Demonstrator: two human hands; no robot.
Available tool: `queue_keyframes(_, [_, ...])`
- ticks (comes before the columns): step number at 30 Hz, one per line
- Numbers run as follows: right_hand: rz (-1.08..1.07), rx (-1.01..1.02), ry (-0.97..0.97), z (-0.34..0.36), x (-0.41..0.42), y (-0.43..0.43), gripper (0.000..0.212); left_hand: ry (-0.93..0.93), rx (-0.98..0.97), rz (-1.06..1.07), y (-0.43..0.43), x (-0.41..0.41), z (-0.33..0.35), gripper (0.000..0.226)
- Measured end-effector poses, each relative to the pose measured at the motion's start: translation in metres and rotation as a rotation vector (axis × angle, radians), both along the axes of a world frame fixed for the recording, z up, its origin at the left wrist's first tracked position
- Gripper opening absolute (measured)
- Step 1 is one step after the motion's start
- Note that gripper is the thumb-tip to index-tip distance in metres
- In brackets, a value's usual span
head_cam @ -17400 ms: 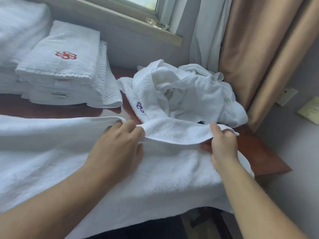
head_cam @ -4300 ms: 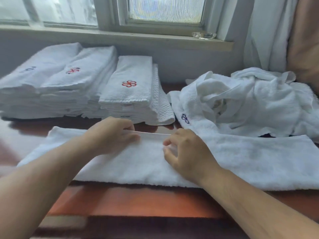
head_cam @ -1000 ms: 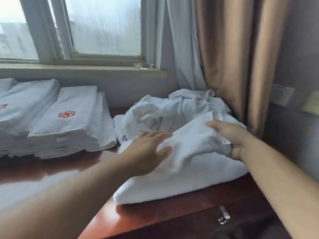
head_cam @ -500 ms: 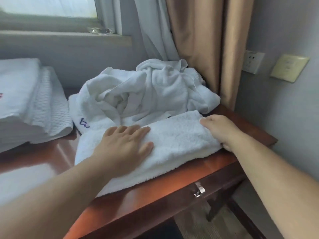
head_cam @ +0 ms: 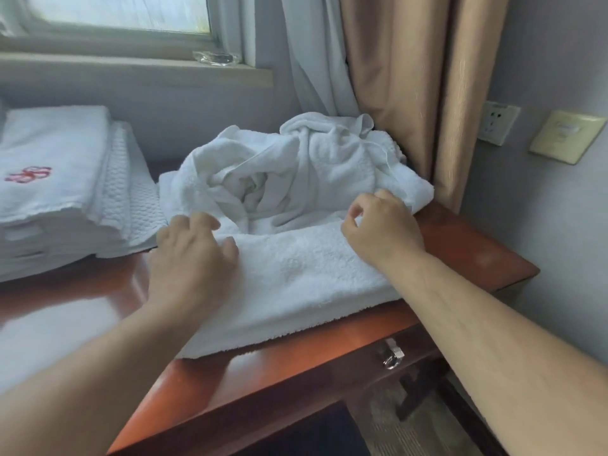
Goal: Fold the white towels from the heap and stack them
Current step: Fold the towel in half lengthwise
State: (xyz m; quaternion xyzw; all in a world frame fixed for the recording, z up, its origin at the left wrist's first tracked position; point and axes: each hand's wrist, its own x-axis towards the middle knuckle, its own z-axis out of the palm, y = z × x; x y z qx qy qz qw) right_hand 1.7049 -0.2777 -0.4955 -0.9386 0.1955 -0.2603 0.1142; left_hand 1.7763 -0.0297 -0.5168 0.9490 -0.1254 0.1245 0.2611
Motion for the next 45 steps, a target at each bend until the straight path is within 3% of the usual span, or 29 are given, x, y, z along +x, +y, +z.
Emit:
queue_keyframes(2, [0.064,0.136,0.043,-0.011,0.005,0.014,0.014,0.212,-0.074,0.111,0.017,0.006,0.003,0.066])
queue_keyframes(4, [0.071,0.125,0.102,-0.025,0.007,0.025,0.019,0.425,-0.16,0.146,0.03,0.012,0.01,0.087])
queue_keyframes(5, [0.064,0.103,0.11,-0.032,0.006,0.028,0.02,0.504,-0.182,0.138,0.034,0.012,0.013,0.087])
queue_keyframes(9, [0.073,0.035,0.075,-0.032,0.003,0.037,0.02,0.728,-0.453,0.055,0.046,0.004,0.02,0.037])
queue_keyframes(12, [0.211,-0.005,0.046,-0.026,-0.005,0.052,0.019,0.786,-0.607,0.012,0.049,-0.001,0.024,0.03])
queue_keyframes(14, [0.374,0.072,0.006,-0.021,-0.015,0.069,0.023,0.793,-0.707,0.005,0.049,-0.003,0.029,0.033])
queue_keyframes(16, [0.53,0.178,0.009,-0.013,-0.028,0.088,0.04,0.779,-0.806,-0.027,0.05,-0.003,0.036,0.04])
queue_keyframes(17, [0.598,0.17,0.058,-0.009,-0.034,0.097,0.06,0.757,-0.846,-0.038,0.05,-0.004,0.04,0.042])
queue_keyframes(19, [0.65,0.032,0.204,-0.008,-0.043,0.115,0.103,0.715,-0.915,-0.069,0.053,-0.005,0.05,0.032])
queue_keyframes(20, [0.622,-0.061,0.238,-0.01,-0.046,0.125,0.112,0.718,-0.951,-0.093,0.054,-0.007,0.055,0.022])
queue_keyframes(21, [0.563,-0.128,0.21,-0.013,-0.048,0.134,0.11,0.733,-0.991,-0.116,0.055,-0.01,0.06,0.015])
queue_keyframes(23, [0.465,-0.147,0.009,-0.016,-0.05,0.146,0.079,0.742,-1.09,-0.137,0.061,-0.018,0.07,0.011])
queue_keyframes(25, [0.453,-0.059,-0.186,-0.01,-0.051,0.152,0.05,0.717,-1.196,-0.156,0.074,-0.025,0.078,0.016])
queue_keyframes(27, [0.462,0.015,-0.284,0.004,-0.049,0.156,0.038,0.709,-1.317,-0.197,0.092,-0.03,0.085,0.021])
queue_keyframes(31, [0.548,0.056,-0.375,0.044,-0.044,0.176,0.038,0.628,-1.268,-0.3,0.133,-0.044,0.09,0.029])
queue_keyframes(36, [0.697,0.321,-0.32,0.098,-0.027,0.21,0.007,0.502,-1.022,-0.359,0.176,-0.055,0.088,0.099])
queue_keyframes(39, [0.747,0.55,-0.328,0.128,-0.011,0.229,0.012,0.408,-0.866,-0.39,0.197,-0.057,0.09,0.124])
queue_keyframes(43, [0.829,0.858,-0.328,0.154,0.011,0.25,0.013,0.337,-0.857,-0.398,0.22,-0.056,0.093,0.127])
queue_keyframes(45, [0.883,0.988,-0.32,0.16,0.025,0.26,0.014,0.365,-0.885,-0.442,0.231,-0.054,0.091,0.111])
